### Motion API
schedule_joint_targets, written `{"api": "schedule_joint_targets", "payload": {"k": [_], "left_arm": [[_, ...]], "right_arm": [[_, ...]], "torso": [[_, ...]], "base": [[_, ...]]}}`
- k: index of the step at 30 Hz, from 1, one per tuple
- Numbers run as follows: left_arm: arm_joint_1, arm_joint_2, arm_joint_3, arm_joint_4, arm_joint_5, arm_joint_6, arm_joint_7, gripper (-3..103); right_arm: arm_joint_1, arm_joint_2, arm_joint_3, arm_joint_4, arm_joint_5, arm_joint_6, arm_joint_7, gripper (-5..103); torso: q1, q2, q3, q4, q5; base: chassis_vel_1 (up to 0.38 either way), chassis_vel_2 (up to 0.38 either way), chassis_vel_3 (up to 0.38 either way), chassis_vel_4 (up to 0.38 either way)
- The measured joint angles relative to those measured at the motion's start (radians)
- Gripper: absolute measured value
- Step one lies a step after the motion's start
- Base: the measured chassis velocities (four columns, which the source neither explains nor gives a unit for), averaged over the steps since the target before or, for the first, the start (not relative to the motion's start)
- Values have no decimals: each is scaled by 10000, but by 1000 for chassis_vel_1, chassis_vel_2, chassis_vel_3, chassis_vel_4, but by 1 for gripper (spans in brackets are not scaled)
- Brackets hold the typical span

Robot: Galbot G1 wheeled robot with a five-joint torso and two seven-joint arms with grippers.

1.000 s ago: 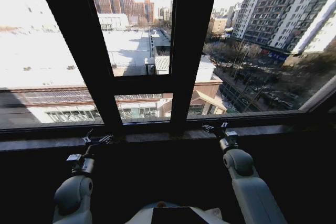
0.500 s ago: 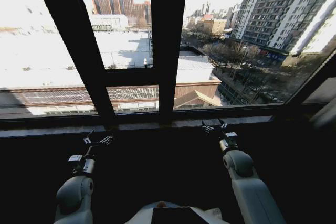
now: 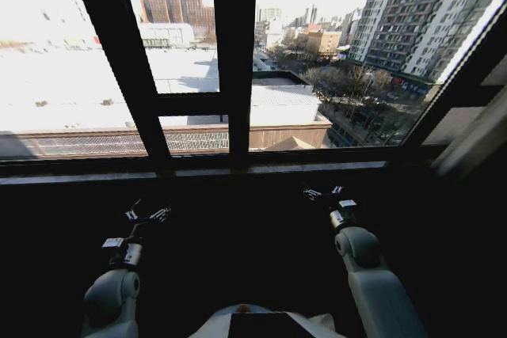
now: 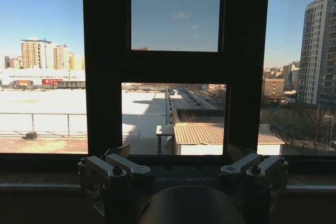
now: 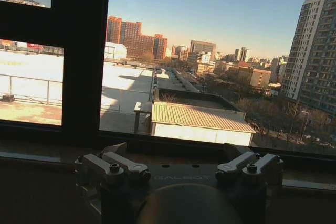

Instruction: Open the curtains by pulling them apart, changing their state from closed to fully open.

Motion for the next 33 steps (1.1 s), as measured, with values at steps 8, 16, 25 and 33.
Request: {"api": "schedule_joint_targets", "payload": {"k": [8, 16, 25, 33], "left_arm": [[-31, 23, -25, 28, -15, -97, 0, 100], [-71, 53, -34, 74, -35, -151, -6, 100], [-37, 93, -81, 260, -205, -353, -42, 100], [-128, 188, -48, 500, -818, -954, -27, 100]], "right_arm": [[-64, 31, 9, 11, -318, 194, -21, 100], [-90, 56, 21, 18, -468, 263, -31, 100], [-106, 126, 14, -23, -348, 598, 162, 100], [-167, 155, -27, 278, -446, 182, 12, 100]], "torso": [[8, -4, 3, 1, 0], [9, -4, 3, 1, -5], [-8, 7, -5, 3, -11], [24, -14, 10, 1, 0]], "base": [[153, -320, -138, 324], [343, -319, -330, 342], [348, -259, -329, 269], [4, -1, -19, 4]]}}
